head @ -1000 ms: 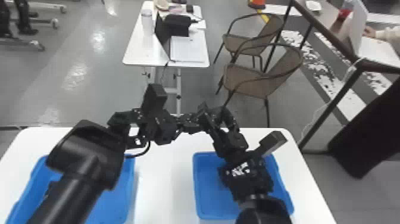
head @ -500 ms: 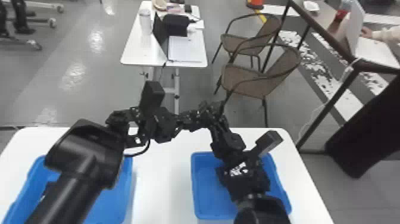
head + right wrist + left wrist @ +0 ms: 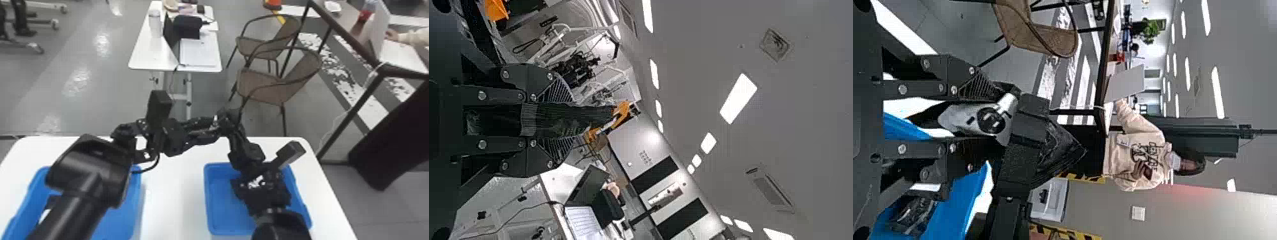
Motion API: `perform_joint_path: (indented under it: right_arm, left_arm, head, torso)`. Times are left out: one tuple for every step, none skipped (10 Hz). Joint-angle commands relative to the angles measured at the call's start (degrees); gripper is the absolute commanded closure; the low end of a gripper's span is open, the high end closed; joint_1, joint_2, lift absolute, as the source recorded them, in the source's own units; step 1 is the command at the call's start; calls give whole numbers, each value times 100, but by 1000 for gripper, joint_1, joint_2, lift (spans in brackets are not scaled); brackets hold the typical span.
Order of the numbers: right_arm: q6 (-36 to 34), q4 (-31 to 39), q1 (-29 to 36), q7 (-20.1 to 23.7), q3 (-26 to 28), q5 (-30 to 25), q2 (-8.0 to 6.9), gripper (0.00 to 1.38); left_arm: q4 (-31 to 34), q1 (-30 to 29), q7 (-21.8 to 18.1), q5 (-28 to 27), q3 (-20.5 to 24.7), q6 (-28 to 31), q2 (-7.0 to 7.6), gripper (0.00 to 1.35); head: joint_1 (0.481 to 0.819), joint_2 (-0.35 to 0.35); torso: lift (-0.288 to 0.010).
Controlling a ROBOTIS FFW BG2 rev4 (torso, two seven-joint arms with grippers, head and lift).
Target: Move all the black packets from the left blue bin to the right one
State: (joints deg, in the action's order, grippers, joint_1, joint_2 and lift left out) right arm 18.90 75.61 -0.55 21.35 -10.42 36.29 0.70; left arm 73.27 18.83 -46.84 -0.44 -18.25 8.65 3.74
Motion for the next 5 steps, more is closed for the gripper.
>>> perform_joint_path:
  right_arm:
    - [18, -46, 29, -17, 198, -17, -75, 1277]
    - [9, -125, 73, -61, 383, -52, -75, 1277]
    - [9, -231, 161, -123, 576, -96, -75, 1276]
    - [18, -407, 284, -210, 769, -158, -75, 1276]
    - [18, -618, 407, -351, 963, -211, -75, 1248]
  left_arm:
    - [205, -222, 0, 26, 226, 93, 145, 62]
    - [522, -468, 26, 70, 472, 251, 321, 104]
    - [943, -828, 176, 193, 735, 444, 549, 124]
    - [1365, -1223, 431, 343, 1043, 717, 751, -1]
    - [1717, -1601, 545, 255, 1456, 1016, 874, -1]
  head:
    - [695, -154]
    - [695, -152]
    - [695, -147]
    - [695, -133]
    - [695, -115]
  torso:
    - [0]
    - [0]
    - [0]
    - [0]
    - [0]
